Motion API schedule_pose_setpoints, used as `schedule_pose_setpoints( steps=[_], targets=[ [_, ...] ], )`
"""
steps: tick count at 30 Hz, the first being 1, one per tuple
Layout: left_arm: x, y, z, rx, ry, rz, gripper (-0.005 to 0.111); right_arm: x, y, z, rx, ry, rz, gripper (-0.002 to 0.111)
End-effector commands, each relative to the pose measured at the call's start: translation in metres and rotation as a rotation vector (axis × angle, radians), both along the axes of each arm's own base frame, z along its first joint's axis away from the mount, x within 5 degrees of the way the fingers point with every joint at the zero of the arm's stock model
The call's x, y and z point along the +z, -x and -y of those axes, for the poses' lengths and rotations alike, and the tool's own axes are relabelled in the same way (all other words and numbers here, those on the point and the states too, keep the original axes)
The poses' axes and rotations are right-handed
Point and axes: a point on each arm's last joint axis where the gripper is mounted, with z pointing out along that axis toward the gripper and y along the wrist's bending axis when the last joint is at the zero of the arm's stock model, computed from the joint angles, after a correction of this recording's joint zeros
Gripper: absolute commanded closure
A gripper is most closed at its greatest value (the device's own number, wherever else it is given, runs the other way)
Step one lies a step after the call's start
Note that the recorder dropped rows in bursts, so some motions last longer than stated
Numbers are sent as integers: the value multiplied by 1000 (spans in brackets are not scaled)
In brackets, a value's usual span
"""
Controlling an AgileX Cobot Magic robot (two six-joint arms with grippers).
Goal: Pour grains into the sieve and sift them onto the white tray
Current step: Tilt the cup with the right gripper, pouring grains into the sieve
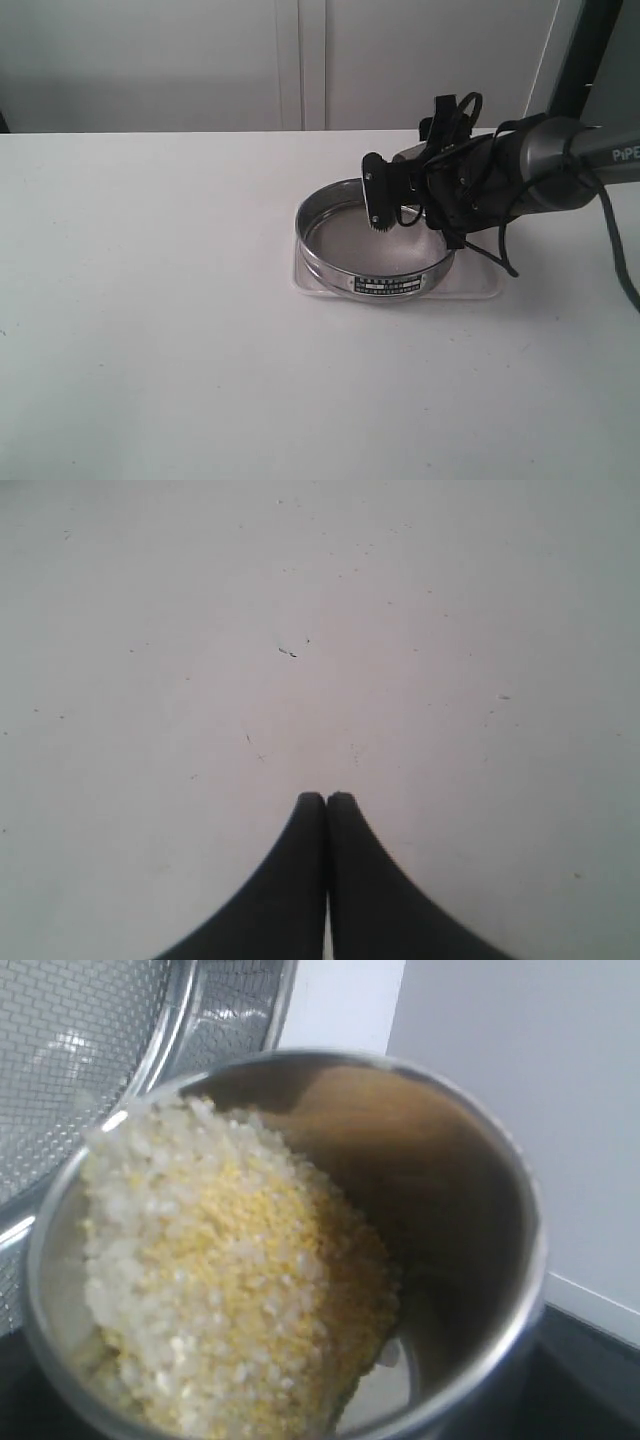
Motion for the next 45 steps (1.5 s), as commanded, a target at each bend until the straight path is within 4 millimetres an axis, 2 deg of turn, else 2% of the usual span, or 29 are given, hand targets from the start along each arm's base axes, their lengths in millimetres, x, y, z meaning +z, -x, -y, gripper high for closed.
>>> schedule_pose_setpoints(
  steps=[1, 7, 11, 17, 22, 30, 37, 45],
  targets=[
    [-3, 0, 0, -5, 4, -10, 107, -4, -4, 0, 25, 69, -2, 108],
    [-3, 0, 0, -5, 4, -10, 107, -11, -9, -2, 42, 110, -16, 108],
    [-3, 0, 0, -5, 4, -10, 107, -11, -9, -2, 82, 176, -24, 108],
    [-3, 0, 0, -5, 4, -10, 107, -11, -9, -3, 88, 181, -26, 108],
    [-3, 0, 0, -5, 4, -10, 107, -11, -9, -3, 156, 291, -41, 108],
    [-3, 0, 0, -5, 4, -10, 107, -9, -10, -5, 187, 309, -40, 108],
    [-3, 0, 0, -5, 4, -10, 107, -6, -13, -8, 276, 417, -44, 108],
    [-3, 0, 0, -5, 4, -10, 107, -8, -12, -13, 353, 436, -59, 108]
  ],
)
